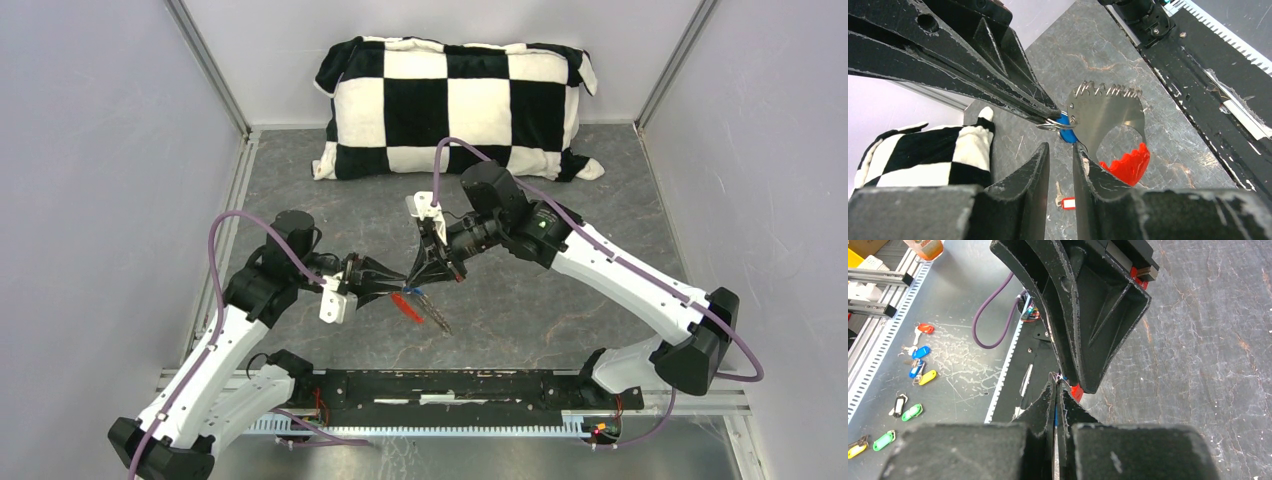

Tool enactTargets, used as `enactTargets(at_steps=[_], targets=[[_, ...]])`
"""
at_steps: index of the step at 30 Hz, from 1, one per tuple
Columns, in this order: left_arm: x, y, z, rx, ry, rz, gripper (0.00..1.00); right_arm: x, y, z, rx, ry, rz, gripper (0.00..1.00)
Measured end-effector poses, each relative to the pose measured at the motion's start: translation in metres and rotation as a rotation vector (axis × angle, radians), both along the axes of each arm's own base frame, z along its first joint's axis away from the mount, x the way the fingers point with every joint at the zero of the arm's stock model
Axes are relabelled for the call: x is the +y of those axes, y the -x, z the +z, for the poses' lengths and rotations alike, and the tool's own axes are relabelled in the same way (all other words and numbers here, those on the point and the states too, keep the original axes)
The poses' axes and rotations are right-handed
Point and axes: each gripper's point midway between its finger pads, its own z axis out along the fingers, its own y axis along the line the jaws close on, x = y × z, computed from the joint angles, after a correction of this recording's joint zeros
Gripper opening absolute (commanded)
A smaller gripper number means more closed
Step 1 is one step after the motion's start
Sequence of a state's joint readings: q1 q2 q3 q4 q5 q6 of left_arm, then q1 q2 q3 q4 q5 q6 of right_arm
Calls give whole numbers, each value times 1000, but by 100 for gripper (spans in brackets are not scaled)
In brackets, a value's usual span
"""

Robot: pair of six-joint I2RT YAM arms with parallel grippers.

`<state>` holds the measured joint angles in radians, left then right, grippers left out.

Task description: Put the keys on the keyring

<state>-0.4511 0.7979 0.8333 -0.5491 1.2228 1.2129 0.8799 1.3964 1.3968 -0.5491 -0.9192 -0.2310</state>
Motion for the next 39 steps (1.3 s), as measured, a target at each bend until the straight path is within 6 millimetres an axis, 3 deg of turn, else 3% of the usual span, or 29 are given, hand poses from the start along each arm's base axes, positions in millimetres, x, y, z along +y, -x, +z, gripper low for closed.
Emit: enactTargets(at_steps=[8,15,21,34,39], targets=[[0,3,1,11,-1,-9,44,0,2,-3,12,13,3,0],[1,4,0,17,-2,-10,46,6,6,-9,24,28,22,0],[1,5,-4,41,-15,-10,30,11,10,-15,38,43,38,0],[5,9,3,2,-4,1,19,11,8,-16,34,51,19,0],[7,6,4,-89,-1,19,8,11,5,-15,30,56,-1,0]])
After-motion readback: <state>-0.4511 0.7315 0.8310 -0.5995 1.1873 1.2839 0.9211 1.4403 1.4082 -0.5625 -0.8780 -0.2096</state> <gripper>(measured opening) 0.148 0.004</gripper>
